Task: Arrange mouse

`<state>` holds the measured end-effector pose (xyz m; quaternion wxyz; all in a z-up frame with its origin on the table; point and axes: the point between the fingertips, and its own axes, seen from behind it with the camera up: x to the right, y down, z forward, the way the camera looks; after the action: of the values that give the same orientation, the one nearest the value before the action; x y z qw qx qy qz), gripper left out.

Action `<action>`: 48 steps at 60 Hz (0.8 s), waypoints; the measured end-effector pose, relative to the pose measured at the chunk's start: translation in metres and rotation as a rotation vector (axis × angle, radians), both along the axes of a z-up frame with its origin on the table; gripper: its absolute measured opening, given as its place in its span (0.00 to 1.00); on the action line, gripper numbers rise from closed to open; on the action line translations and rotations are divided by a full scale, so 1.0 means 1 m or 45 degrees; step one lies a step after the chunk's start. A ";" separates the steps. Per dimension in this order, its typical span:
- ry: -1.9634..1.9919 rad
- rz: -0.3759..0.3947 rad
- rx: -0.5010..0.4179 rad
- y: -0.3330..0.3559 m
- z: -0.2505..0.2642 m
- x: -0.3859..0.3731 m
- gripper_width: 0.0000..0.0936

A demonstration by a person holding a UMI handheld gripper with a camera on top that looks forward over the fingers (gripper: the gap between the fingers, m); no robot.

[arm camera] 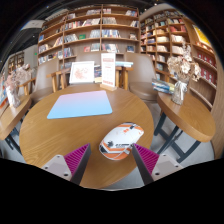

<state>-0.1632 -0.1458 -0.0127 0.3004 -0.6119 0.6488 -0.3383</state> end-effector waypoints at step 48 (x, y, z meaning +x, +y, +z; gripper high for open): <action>0.042 0.068 0.020 0.001 -0.001 0.083 0.89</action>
<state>-0.0797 -0.1443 -0.0142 0.3034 -0.6322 0.6396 -0.3149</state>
